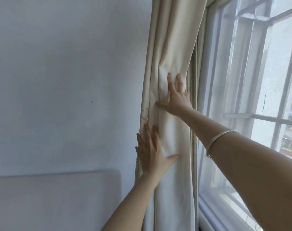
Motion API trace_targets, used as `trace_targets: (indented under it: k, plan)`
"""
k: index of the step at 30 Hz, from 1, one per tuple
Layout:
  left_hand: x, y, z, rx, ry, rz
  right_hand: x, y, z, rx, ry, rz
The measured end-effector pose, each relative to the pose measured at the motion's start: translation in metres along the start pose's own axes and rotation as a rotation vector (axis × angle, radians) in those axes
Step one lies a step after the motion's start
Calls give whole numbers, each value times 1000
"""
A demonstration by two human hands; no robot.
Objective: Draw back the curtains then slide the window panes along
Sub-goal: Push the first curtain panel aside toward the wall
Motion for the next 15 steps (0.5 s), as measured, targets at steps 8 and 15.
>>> trace_targets:
  k: [8,15]
  plan:
    - [-29,-22,39,8,22,21,-44,21,33,10,-38,-25]
    - [-50,-42,83,31,68,56,-76,30,77,41,10,-10]
Point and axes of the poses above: each hand's wrist, its own z-axis towards the middle knuckle, its own x-axis out of the back of the hand, y = z × x, the point moved 8 cm from there along z, towards the middle knuckle, and after that the axes turned 3 degrees about -z, right-handed, at the moved point
